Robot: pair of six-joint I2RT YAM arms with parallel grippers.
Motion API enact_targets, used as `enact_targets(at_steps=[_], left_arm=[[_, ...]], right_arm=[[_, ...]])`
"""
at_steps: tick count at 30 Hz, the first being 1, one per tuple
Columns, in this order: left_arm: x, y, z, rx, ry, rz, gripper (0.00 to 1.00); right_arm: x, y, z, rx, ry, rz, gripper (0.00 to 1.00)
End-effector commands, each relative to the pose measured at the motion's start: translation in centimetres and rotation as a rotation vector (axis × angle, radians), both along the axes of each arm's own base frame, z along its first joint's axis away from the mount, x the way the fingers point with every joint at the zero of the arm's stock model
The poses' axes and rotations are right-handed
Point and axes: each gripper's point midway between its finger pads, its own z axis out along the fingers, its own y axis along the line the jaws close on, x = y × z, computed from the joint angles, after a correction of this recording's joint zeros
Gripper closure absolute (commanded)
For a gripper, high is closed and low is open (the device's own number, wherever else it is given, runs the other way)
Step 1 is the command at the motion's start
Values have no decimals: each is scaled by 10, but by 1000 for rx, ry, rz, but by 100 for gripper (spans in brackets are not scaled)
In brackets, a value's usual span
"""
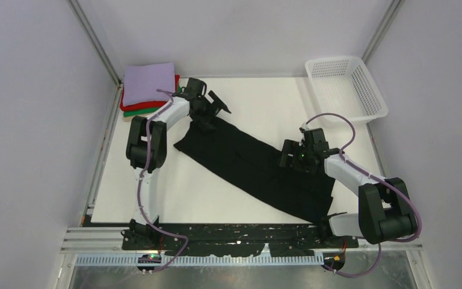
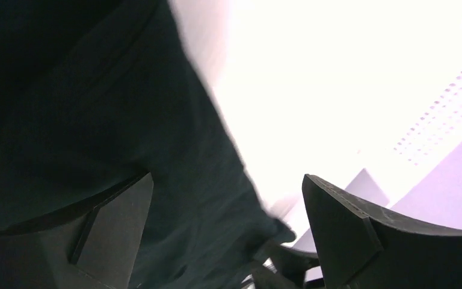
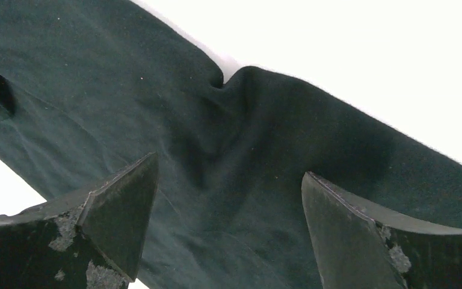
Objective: Fold and stack the t-shirts
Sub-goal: Rotate the tshirt 90 degrees
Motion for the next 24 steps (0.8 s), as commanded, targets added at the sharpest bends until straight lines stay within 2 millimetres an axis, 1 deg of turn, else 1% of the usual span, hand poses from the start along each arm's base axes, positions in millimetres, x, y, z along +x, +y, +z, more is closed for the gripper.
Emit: enact_targets(at_steps=[1, 3, 4, 7, 9, 11, 14, 15, 17, 18, 19, 20, 21, 22, 23, 24], left_arm=[[22, -28, -3, -70, 7, 29, 0], [28, -35, -6, -77, 8, 48, 1], [29, -44, -12, -83, 19, 62, 0], [30, -54, -17, -81, 20, 84, 0], [36, -65, -18, -91, 12, 102, 0], [50, -82, -10, -120, -13, 118, 1], [76, -106, -4, -158, -57, 143, 0], [87, -113, -4, -177, -75, 163, 0], [106, -129, 0, -262, -90, 187, 0], [116, -135, 2, -307, -106, 199, 0], [125, -139, 4, -335, -122, 217, 0], [132, -141, 3, -348, -137, 238, 0], [141, -142, 6, -359, -174, 258, 0], [148, -141, 8, -365, -204, 283, 0], [156, -140, 8, -373, -236, 310, 0], [164, -139, 12, -386, -278, 332, 1]], right_arm=[[6, 5, 13, 19, -28, 20, 4], [2, 1, 13, 5, -23, 14, 5], [-5, -3, 12, -10, -12, 7, 5], [-18, -5, 2, -12, 26, 10, 4], [-28, -2, -5, 2, 65, 30, 5], [-38, 5, -11, 38, 107, 64, 5], [-53, 22, -11, 112, 140, 148, 5], [-56, 28, -10, 123, 143, 174, 5], [-62, 45, -4, 164, 140, 243, 5], [-61, 54, 2, 195, 131, 272, 4], [-66, 67, 4, 215, 135, 320, 5], [-60, 76, 10, 231, 106, 339, 4], [-61, 90, 12, 249, 99, 382, 4], [-56, 99, 19, 265, 81, 405, 5], [-59, 111, 18, 286, 89, 446, 5], [-55, 119, 25, 300, 72, 469, 5]])
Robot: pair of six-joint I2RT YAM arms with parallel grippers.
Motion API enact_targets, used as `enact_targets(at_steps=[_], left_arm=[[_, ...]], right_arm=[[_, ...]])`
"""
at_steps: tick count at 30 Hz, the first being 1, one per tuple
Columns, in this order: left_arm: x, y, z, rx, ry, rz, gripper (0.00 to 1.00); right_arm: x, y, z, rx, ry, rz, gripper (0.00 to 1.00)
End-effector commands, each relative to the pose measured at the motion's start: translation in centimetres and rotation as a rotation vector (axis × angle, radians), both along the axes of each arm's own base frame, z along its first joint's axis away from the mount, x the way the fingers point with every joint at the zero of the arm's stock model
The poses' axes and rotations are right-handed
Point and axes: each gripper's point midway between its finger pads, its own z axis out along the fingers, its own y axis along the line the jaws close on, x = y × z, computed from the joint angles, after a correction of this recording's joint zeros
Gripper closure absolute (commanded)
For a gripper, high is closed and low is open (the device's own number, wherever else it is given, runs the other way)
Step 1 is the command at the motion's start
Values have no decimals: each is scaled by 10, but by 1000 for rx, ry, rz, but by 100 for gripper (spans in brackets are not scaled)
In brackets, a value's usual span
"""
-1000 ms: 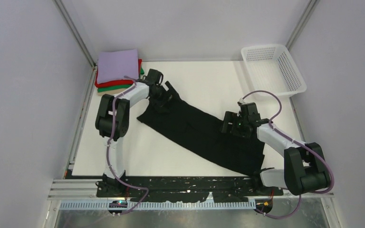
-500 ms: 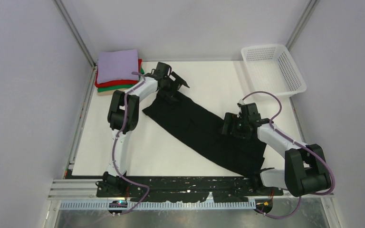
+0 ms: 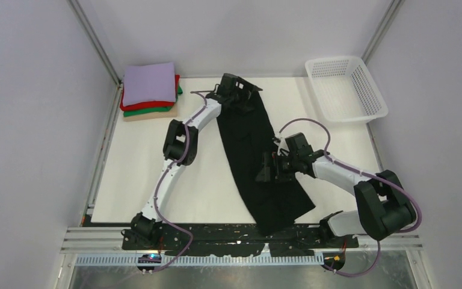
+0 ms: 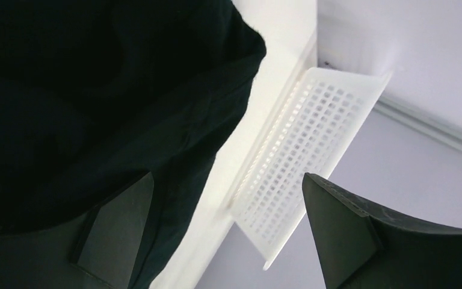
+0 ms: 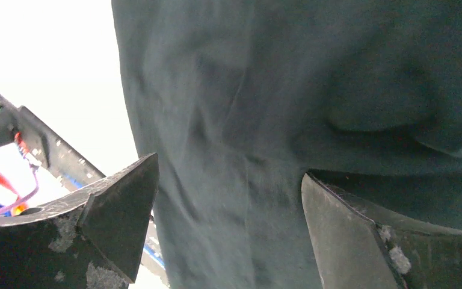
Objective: Fold and stack the t-shirts
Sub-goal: Rotate the tshirt 90 degrees
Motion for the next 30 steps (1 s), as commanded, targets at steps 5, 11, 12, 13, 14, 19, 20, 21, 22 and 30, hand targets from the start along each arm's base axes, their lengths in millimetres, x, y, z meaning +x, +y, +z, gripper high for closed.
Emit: enact_targets(at_steps=[5, 11, 12, 13, 14, 19, 20, 21, 22, 30], left_arm=[[65, 13, 14, -70, -199, 228, 0], [82, 26, 30, -77, -290, 274, 0], [84, 25, 38, -89, -315, 275, 0], [85, 24, 46, -97, -341, 269, 0], [85, 22, 54, -102, -365, 255, 0], [62, 13, 134, -114, -551, 54, 0], [51, 12, 159, -113, -604, 1, 0], [40, 14, 181, -105, -651, -56, 0], [25, 16, 206, -91, -710, -118, 1], [-134, 99, 275, 277, -907, -314, 0]], right_arm=[[0, 85, 25, 173, -24, 253, 4], [4, 102, 45, 206, -93, 282, 5], [6, 101, 48, 199, -114, 283, 4], [8, 102, 51, 193, -129, 280, 5], [12, 98, 53, 169, -156, 266, 5], [34, 74, 71, 62, -279, 174, 4], [41, 65, 76, 25, -321, 144, 5], [52, 56, 79, -13, -354, 102, 5], [55, 51, 83, -34, -382, 99, 5], [101, 46, 110, -107, -526, 20, 5]])
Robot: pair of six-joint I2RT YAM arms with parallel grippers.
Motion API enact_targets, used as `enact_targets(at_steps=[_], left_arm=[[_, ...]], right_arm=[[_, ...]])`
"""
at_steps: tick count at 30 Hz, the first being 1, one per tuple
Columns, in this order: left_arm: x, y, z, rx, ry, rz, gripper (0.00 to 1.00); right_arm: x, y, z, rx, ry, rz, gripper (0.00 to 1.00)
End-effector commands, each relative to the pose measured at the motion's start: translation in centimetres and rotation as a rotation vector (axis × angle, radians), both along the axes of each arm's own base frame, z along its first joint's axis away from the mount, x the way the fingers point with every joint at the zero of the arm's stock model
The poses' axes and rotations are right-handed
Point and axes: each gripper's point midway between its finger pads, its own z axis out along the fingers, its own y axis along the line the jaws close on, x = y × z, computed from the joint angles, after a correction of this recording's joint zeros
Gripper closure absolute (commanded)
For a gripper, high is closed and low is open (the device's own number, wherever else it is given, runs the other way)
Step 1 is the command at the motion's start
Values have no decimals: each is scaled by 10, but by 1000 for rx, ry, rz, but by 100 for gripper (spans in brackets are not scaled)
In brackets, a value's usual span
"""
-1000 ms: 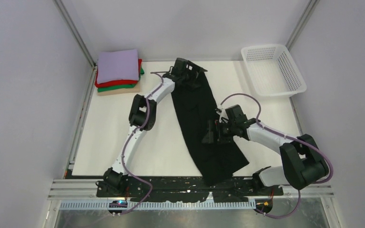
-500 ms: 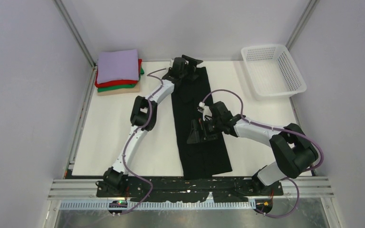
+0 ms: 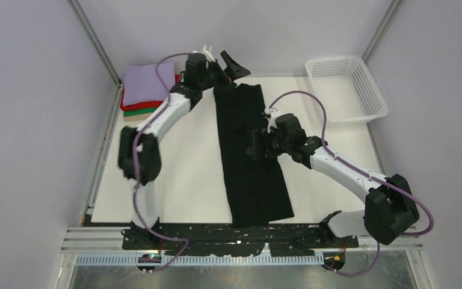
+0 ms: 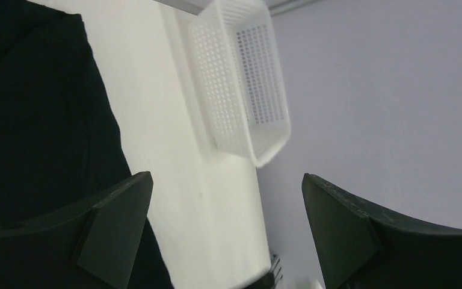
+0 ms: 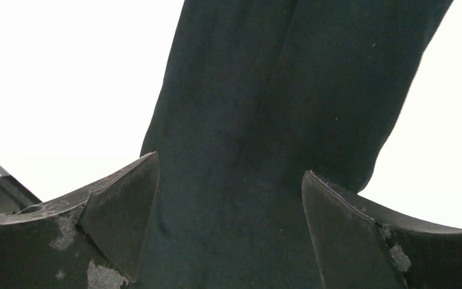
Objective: Fold and stack the t-shirts
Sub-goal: Rotate the tshirt 90 degrees
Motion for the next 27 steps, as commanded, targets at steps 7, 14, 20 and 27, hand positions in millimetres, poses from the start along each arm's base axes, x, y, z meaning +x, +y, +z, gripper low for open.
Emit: enact_targets(at_steps=[7, 14, 20, 27], left_arm=[[-212, 145, -4, 419, -183, 87, 0], [-284, 176, -55, 401, -160, 98, 0], [-300, 194, -72, 436, -149, 149, 0], [-301, 203, -68, 485, -167, 168, 0]], right_arm=[[60, 18, -5, -77, -68, -68, 5], [44, 23, -60, -240, 39, -57, 5], [34, 30, -90, -373, 70, -99, 5], [46, 35, -119, -491, 167, -240, 5]])
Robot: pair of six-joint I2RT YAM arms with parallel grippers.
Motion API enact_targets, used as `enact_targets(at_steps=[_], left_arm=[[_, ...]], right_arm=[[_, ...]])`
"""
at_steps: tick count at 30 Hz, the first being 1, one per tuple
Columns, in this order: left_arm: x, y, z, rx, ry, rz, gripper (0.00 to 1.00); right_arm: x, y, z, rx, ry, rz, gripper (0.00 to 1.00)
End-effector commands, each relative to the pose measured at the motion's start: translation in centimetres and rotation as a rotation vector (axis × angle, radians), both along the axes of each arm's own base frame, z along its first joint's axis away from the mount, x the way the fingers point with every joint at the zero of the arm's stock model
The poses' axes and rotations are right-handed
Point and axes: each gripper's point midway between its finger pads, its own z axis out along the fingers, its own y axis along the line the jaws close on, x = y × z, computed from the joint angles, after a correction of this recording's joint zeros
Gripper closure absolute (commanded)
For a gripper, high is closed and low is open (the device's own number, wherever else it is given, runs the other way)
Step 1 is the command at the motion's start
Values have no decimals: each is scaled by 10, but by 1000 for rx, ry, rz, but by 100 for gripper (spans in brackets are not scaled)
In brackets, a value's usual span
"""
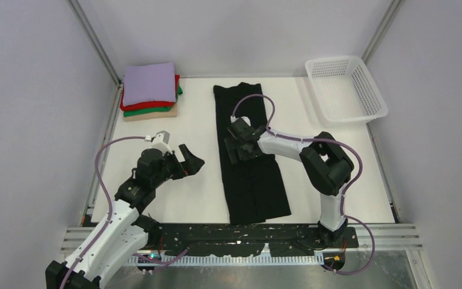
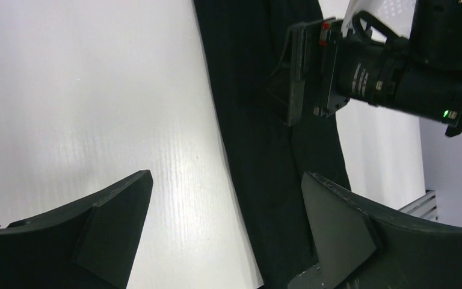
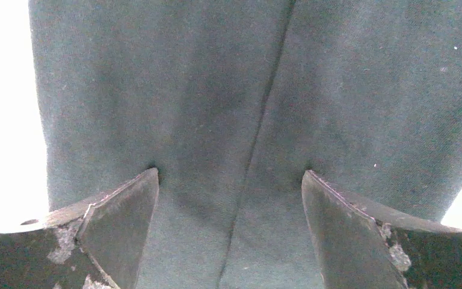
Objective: Fold and stack the t-shirts
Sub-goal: Rotate the tshirt 90 degrees, then grab the bottom of the folded rectangular tshirt with both arms
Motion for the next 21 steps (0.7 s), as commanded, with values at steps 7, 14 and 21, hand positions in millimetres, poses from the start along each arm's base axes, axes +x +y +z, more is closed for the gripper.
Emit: enact_targets(at_steps=[7, 14, 21], left_arm=[[7, 27, 10, 128, -21, 69, 0], [-6, 29, -11, 159, 96, 42, 1], [-37, -7, -43, 8, 247, -132, 0]], right_arm=[[40, 43, -12, 25, 42, -177, 4], [65, 59, 38, 91, -56, -177, 5], [43, 44, 125, 275, -234, -92, 5]])
